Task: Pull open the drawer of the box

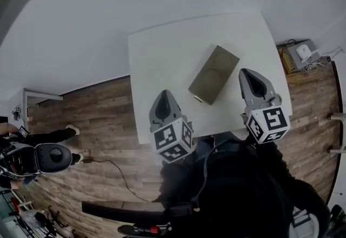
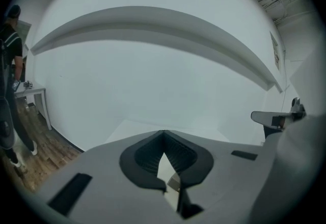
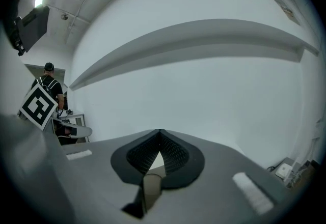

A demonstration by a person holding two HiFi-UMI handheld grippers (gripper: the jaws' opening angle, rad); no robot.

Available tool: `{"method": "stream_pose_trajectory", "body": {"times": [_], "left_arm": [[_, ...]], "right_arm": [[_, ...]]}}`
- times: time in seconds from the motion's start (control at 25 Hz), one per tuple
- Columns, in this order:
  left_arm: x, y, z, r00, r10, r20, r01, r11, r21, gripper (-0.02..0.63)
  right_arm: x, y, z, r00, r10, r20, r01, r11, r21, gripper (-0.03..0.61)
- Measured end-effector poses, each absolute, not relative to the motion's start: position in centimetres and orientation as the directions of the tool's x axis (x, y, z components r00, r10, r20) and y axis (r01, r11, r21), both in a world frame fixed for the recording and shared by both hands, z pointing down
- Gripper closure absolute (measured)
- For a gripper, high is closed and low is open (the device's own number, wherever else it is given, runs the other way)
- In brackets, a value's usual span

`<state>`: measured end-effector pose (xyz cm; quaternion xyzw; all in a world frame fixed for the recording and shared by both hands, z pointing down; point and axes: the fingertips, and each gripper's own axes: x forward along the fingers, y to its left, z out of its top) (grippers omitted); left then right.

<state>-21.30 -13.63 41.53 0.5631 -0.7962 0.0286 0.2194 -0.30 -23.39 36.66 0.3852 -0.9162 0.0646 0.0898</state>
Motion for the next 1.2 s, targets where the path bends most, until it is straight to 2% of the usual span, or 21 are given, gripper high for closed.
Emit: {"method": "stream_pose_trajectory", "body": {"times": [0.2, 0.4, 0.56, 0.68, 0.84, 1.0, 1.2], "left_arm": [[-21.2, -13.1, 43.3, -0.305, -0.848, 0.433, -0.875, 0.429, 0.223, 0.617], [-19.6, -13.7, 47.7, -0.170, -0.834, 0.524, -0.835, 0.404, 0.373, 0.617], [-17.5, -14.2, 52.7, -0.016, -0.840, 0.543, -0.675, 0.409, 0.614, 0.617], [-16.1, -14.3, 55.8, 0.067, -0.835, 0.547, -0.564, 0.420, 0.711, 0.567], [-14.2, -14.7, 59.4, 0.174, -0.824, 0.539, -0.420, 0.433, 0.797, 0.538], [-12.7, -14.9, 61.4, 0.253, -0.821, 0.512, -0.293, 0.439, 0.849, 0.538], [-11.9, -15.0, 62.9, 0.276, -0.815, 0.510, -0.235, 0.457, 0.858, 0.538]], "right_arm": [[-2.3, -24.9, 36.6, -0.755, -0.619, 0.216, -0.642, 0.765, -0.053, 0.586], [-3.7, -26.0, 36.0, -0.786, -0.585, 0.199, -0.604, 0.795, -0.049, 0.586], [-3.2, -26.6, 37.7, -0.788, -0.570, 0.234, -0.595, 0.802, -0.053, 0.586], [-2.7, -26.8, 39.0, -0.783, -0.561, 0.269, -0.597, 0.800, -0.068, 0.586], [-1.8, -27.0, 39.9, -0.777, -0.563, 0.282, -0.603, 0.794, -0.077, 0.586], [-1.2, -27.3, 40.1, -0.774, -0.564, 0.286, -0.606, 0.792, -0.078, 0.586], [-1.1, -27.5, 40.5, -0.775, -0.559, 0.296, -0.602, 0.795, -0.072, 0.585]]}}
